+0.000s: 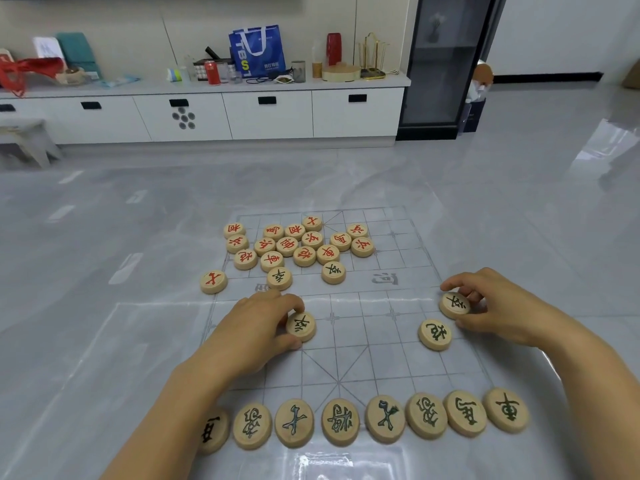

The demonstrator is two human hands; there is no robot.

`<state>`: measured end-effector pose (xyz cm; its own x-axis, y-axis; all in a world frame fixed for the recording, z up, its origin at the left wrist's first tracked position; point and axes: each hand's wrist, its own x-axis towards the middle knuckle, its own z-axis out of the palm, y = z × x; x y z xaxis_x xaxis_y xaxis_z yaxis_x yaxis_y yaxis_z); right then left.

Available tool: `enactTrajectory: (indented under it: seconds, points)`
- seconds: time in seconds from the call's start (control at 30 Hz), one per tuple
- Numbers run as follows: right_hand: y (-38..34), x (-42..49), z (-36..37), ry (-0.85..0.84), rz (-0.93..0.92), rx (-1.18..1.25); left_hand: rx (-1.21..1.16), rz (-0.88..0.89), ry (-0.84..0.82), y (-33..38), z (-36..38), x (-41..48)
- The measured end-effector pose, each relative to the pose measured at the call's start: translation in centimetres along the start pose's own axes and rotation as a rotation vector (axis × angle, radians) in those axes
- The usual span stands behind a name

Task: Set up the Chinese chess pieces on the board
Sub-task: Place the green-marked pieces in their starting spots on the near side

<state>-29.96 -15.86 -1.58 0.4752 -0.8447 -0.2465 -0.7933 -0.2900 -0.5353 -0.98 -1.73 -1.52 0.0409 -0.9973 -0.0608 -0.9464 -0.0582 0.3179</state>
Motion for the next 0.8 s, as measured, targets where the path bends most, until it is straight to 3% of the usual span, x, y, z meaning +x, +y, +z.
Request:
enactTrajectory:
  seconds: [0.13,0.3,0.47,0.8]
  points:
    - [0.0,0.0,-0.4,0.068,0.072,-0.006,0.024,0.002,-0.004,0.2,-0.1,0.0]
    - [-0.2,-0.9,-1.7,0.358,0.133,0.12,-0.004,-0.027,0.017,0.2,-0.4,-0.1]
    - [-0.4,-0.9,-1.0,0.194,0.141,0.074,-0.063,-0.043,0.011,1.4,-0.7,0.2]
    - [-0.4,-0.2,-0.1,0.053,0.085,-0.016,-0.098,0.031,-0.045,6.1,0.7,3.9]
